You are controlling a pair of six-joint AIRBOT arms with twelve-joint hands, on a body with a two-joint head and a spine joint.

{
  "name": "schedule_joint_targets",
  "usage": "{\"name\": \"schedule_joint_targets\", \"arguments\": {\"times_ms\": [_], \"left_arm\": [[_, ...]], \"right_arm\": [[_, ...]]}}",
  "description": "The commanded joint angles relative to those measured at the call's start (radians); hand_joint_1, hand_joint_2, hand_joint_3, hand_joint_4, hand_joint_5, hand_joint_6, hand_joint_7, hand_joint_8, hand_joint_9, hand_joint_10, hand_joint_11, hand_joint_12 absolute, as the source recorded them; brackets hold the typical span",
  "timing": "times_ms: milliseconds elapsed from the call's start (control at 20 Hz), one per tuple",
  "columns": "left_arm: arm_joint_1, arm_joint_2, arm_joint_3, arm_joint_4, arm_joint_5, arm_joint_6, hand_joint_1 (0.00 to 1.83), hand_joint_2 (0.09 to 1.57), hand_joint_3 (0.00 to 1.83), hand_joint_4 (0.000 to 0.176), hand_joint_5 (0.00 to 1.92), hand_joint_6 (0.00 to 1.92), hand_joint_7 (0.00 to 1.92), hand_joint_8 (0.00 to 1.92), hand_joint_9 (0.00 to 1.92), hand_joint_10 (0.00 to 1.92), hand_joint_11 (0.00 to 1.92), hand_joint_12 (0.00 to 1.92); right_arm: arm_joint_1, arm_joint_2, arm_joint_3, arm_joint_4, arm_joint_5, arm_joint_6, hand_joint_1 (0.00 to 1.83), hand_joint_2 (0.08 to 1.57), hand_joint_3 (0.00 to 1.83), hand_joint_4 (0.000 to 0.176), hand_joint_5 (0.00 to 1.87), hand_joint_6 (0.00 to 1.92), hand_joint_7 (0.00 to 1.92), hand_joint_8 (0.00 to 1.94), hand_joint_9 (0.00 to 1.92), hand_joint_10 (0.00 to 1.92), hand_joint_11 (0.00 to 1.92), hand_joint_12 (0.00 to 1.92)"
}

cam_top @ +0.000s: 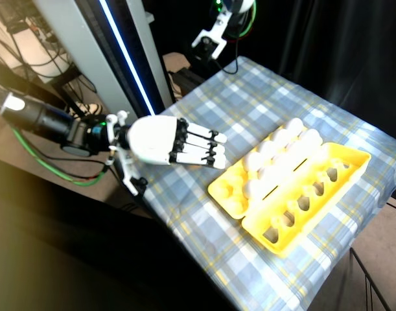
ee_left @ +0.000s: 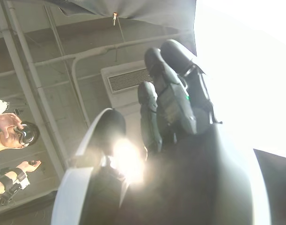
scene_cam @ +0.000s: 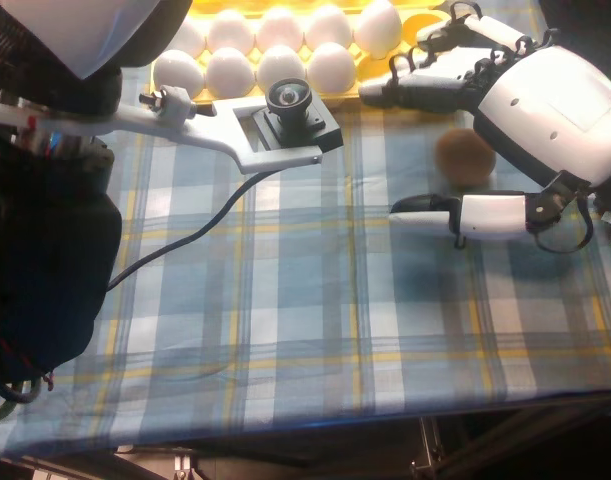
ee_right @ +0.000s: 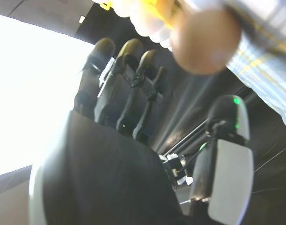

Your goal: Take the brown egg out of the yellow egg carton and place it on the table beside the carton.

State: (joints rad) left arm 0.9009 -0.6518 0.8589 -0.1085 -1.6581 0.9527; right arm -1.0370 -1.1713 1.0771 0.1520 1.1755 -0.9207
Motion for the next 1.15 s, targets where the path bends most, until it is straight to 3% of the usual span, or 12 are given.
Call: {"name": "schedule_joint_targets", "arguments": {"times_ms": [0,100,150,250,300,400,500,650,750,850,1050,1100], "left_arm": [[-0.021,-0.009,-0.010,0.036,-0.078,-0.008,0.57,1.57,0.13,0.000,0.51,0.01,0.40,0.01,0.67,0.01,0.23,1.24],[-0.021,-0.009,-0.010,0.035,-0.078,-0.008,0.56,1.57,0.15,0.000,0.49,0.00,0.38,0.00,0.65,0.00,0.24,1.20],[-0.021,-0.009,-0.010,0.035,-0.078,-0.008,0.56,1.57,0.15,0.000,0.49,0.00,0.38,0.00,0.65,0.00,0.24,1.20],[-0.021,-0.009,-0.010,0.035,-0.078,-0.008,0.51,1.57,0.10,0.000,0.50,0.00,0.36,0.00,0.65,0.00,0.27,1.19],[-0.021,-0.009,-0.010,0.035,-0.078,-0.008,0.46,1.57,0.07,0.000,0.49,0.00,0.35,0.00,0.66,0.01,0.32,1.19],[-0.021,-0.009,-0.010,0.035,-0.078,-0.008,0.37,1.57,0.05,0.000,0.44,0.00,0.31,0.00,0.62,0.00,0.27,1.18],[-0.021,-0.009,-0.010,0.036,-0.078,-0.008,0.39,1.57,0.06,0.000,0.46,0.01,0.31,0.00,0.60,0.00,0.26,1.15],[-0.021,-0.009,-0.010,0.035,-0.078,-0.008,0.43,1.57,0.08,0.000,0.51,0.01,0.37,0.01,0.68,0.02,0.31,1.18],[-0.021,-0.009,-0.010,0.035,-0.078,-0.008,0.52,1.57,0.10,0.000,0.54,0.01,0.40,0.00,0.71,0.02,0.30,1.22],[-0.021,-0.009,-0.010,0.035,-0.078,-0.010,0.59,1.57,0.10,0.000,0.55,0.01,0.42,0.00,0.73,0.02,0.39,1.20],[-0.021,-0.009,-0.010,0.034,-0.078,-0.013,0.47,1.57,0.14,0.000,0.55,0.01,0.40,0.00,0.67,0.00,0.27,1.30],[-0.021,-0.010,-0.010,0.033,-0.078,-0.014,0.42,1.57,0.14,0.000,0.56,0.01,0.37,0.00,0.62,0.00,0.14,1.35]], "right_arm": [[0.010,0.007,-0.004,0.003,0.115,0.008,0.75,0.77,0.00,0.014,0.27,0.00,0.38,0.00,0.26,0.00,0.02,0.52],[0.010,0.024,-0.018,0.022,0.162,0.004,0.66,0.74,0.00,0.039,0.07,0.00,0.19,0.00,0.09,0.00,0.00,0.24],[0.010,0.037,-0.026,0.031,0.181,0.000,0.66,0.74,0.00,0.039,0.07,0.00,0.19,0.00,0.09,0.00,0.00,0.24],[0.009,0.076,-0.053,0.052,0.231,-0.030,0.45,0.66,0.00,0.022,0.00,0.00,0.01,0.00,0.00,0.00,0.00,0.01],[0.004,0.102,-0.070,0.063,0.263,-0.047,0.38,0.64,0.00,0.041,0.00,0.00,0.00,0.00,0.00,0.00,0.00,0.00],[-0.033,0.137,-0.094,0.102,0.344,-0.054,0.30,0.63,0.00,0.058,0.00,0.00,0.00,0.00,0.00,0.00,0.00,0.00],[-0.104,0.168,-0.129,0.157,0.455,-0.056,0.03,0.62,0.00,0.061,0.00,0.00,0.00,0.00,0.00,0.00,0.00,0.00],[-0.222,0.193,-0.184,0.229,0.571,-0.056,0.00,0.64,0.00,0.075,0.00,0.00,0.00,0.00,0.00,0.00,0.00,0.00],[-0.254,0.193,-0.207,0.273,0.587,-0.056,0.00,0.67,0.02,0.103,0.00,0.00,0.00,0.00,0.00,0.00,0.00,0.00],[-0.266,0.185,-0.222,0.291,0.587,-0.056,0.00,0.67,0.01,0.115,0.00,0.00,0.00,0.00,0.00,0.00,0.00,0.00],[-0.269,0.165,-0.222,0.305,0.587,-0.056,0.00,0.66,0.00,0.130,0.00,0.00,0.00,0.00,0.00,0.00,0.00,0.00],[-0.269,0.163,-0.222,0.305,0.587,-0.056,0.00,0.65,0.00,0.135,0.00,0.00,0.00,0.00,0.00,0.00,0.00,0.00]]}}
